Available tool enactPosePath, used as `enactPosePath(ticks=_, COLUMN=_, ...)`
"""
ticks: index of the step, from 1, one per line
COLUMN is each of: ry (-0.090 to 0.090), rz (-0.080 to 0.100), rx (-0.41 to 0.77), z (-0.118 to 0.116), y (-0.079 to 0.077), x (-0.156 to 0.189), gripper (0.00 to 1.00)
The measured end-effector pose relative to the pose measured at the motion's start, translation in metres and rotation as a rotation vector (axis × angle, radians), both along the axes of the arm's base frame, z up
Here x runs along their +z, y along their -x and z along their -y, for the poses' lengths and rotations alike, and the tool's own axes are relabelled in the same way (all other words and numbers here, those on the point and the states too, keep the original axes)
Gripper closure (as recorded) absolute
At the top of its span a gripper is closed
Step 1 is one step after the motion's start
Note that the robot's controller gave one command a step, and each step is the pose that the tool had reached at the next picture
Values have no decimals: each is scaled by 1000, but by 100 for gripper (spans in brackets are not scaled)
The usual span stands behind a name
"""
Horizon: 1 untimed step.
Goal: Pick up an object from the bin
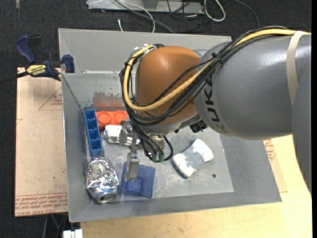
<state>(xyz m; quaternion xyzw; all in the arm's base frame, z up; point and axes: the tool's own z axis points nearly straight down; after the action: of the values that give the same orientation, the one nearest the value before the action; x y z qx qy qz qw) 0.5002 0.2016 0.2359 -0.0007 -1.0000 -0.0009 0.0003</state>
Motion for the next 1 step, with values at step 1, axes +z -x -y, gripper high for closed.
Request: enactPosePath(ticks=1, ry=0, rz=0, rx=0, z=0, y=0, x=0, gripper=0)
